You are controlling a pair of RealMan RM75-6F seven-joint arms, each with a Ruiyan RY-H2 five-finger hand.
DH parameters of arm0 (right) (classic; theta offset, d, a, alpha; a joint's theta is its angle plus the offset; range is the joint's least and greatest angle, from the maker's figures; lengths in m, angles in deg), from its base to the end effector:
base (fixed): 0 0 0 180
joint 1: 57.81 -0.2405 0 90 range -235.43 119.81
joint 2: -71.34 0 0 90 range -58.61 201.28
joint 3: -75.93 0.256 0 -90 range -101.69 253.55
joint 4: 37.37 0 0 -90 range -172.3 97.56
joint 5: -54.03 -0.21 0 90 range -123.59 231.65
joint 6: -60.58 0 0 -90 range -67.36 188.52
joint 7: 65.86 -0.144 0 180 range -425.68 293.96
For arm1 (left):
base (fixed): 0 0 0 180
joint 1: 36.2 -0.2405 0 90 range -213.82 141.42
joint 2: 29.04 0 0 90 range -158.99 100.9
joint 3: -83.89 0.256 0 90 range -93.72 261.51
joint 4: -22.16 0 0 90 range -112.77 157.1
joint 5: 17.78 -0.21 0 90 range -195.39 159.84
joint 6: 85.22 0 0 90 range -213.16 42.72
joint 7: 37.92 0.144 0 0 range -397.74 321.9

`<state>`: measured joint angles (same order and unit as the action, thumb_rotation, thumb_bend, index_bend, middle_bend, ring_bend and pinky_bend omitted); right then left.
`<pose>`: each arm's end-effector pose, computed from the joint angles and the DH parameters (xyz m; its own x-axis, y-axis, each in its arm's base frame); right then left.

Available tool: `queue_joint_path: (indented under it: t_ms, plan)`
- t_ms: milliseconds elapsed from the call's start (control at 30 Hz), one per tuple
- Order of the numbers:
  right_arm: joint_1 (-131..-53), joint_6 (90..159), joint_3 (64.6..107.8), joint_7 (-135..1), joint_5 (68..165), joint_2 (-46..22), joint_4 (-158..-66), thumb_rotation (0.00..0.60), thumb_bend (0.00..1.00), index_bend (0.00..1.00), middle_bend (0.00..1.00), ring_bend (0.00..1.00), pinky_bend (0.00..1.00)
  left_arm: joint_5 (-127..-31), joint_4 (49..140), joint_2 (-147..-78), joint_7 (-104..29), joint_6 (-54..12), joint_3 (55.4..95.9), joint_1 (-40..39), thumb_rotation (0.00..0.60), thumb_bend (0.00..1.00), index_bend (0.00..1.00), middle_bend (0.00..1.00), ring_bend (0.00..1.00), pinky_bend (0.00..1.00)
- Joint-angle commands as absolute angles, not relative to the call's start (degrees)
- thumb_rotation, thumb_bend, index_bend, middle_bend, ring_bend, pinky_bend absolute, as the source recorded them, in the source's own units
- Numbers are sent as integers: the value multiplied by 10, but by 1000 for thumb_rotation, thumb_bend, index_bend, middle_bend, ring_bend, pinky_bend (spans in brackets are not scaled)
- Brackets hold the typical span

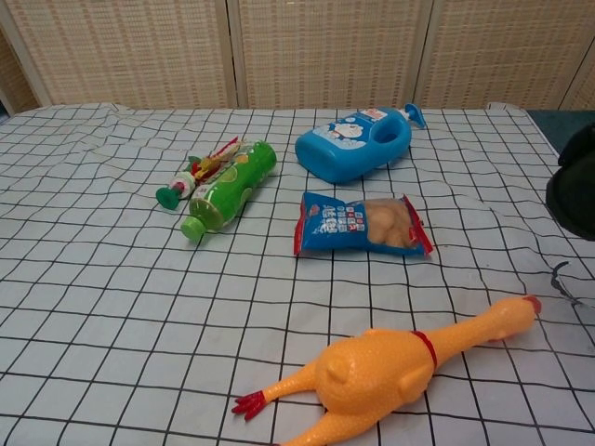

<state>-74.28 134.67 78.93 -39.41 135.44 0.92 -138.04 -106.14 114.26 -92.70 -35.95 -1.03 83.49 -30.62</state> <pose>-0.2431 -0.2280 0.0901 0.5891 -0.0976 0.8022 -0.8001 -0.2092 0.5622 -0.3093 0.1757 0.1519 0.4444 0.0522 0.8943 0.8952 -0.0622 -0.4412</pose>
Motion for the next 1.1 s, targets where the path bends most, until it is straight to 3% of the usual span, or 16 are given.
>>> queue_joint_path:
  t_ms: [33, 300, 700, 867, 1100]
  plan:
    - [-751, 1286, 787, -503, 1318, -14, -1288, 600, 55, 598, 497, 382, 501, -1059, 1145, -926, -357, -14, 835, -305, 600, 603, 428, 377, 411, 657]
    - [-753, 1266, 780, -591, 1329, -49, -1177, 600, 55, 568, 494, 330, 485, -1057, 1144, -926, -357, -17, 835, -304, 600, 602, 428, 378, 411, 657]
    - [-752, 1232, 781, -611, 1300, -49, -1146, 600, 55, 502, 304, 132, 374, -1056, 1145, -927, -351, -21, 836, -302, 600, 602, 428, 378, 411, 657]
    - [-756, 1212, 777, -618, 1296, -44, -1140, 600, 55, 400, 169, 12, 259, -1055, 1144, -927, -352, -22, 835, -302, 600, 603, 429, 379, 411, 657]
    - [-755, 1210, 776, -631, 1299, -39, -1135, 600, 54, 275, 87, 0, 161, -1054, 1144, -927, -353, -23, 836, -301, 600, 602, 429, 379, 411, 657]
